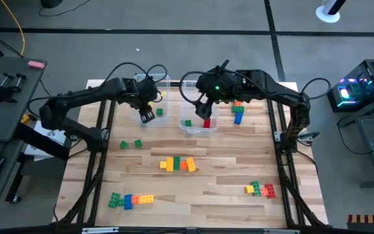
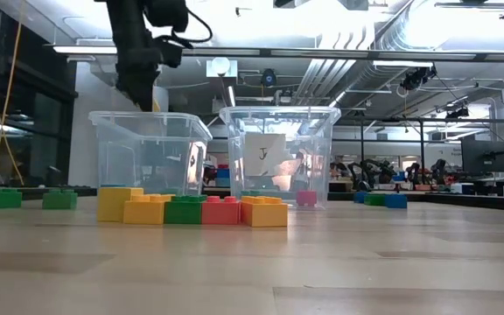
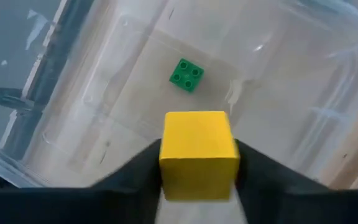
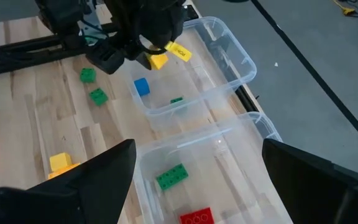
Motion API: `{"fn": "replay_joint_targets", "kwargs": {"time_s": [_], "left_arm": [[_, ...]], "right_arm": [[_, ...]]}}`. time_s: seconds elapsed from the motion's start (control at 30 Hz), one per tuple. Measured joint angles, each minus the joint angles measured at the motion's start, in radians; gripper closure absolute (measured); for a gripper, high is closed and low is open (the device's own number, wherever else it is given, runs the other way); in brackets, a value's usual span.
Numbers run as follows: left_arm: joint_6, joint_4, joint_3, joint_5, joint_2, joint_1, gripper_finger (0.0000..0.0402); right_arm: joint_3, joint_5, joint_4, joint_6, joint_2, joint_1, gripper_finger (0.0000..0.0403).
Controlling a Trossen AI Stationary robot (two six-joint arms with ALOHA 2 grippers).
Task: Sort blocks by size
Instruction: Put the yellow blocks into the left transparent bin, then adjust the yellow blocks
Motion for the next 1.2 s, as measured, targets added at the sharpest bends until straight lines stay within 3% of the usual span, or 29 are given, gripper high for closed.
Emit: {"fn": "replay_joint_targets", "kwargs": {"time_s": [0.13,0.23,0.33,0.43,0.5,0.6,0.77,0.93,1.0,1.1,1.2], "left_arm": [[-0.036,-0.001,0.0,0.01,-0.01,-0.002,0.0131],[-0.118,0.0,0.001,0.104,-0.05,-0.002,0.0093],[-0.19,0.007,0.001,0.233,-0.108,-0.025,0.0083],[-0.254,0.05,0.001,0.288,-0.183,-0.114,0.0085],[-0.304,0.102,0.002,0.278,-0.224,-0.207,0.0087],[-0.341,0.158,0.003,0.178,-0.236,-0.382,0.0088],[-0.206,0.197,0.003,-0.012,-0.093,-0.632,0.0089],[0.097,0.27,0.002,-0.142,0.117,-0.712,0.0089],[0.125,0.308,0.002,-0.144,0.186,-0.704,0.0089],[0.117,0.339,0.002,-0.05,0.262,-0.676,0.0098],[0.051,0.355,0.002,0.028,0.307,-0.653,0.0133]], "right_arm": [[0.0,0.0,-0.003,0.0,0.0,0.006,0.0057],[0.0,-0.001,-0.003,-0.003,0.0,0.007,0.0057],[0.0,-0.001,-0.004,-0.003,0.0,0.007,0.0057],[0.0,-0.001,-0.005,-0.011,0.0,0.007,0.0057],[0.0,-0.001,-0.014,-0.011,0.0,0.007,0.0057],[0.0,-0.001,-0.032,-0.011,0.0,0.007,0.0057],[0.0,-0.001,-0.081,-0.011,0.0,0.007,0.0057],[0.0,-0.001,-0.102,-0.011,0.0,0.007,0.0057],[0.0,-0.001,-0.102,-0.011,0.0,0.007,0.0057],[0.0,-0.001,-0.102,-0.011,0.0,0.007,0.0057],[0.0,-0.001,-0.102,-0.011,0.0,0.007,0.0057]]}}
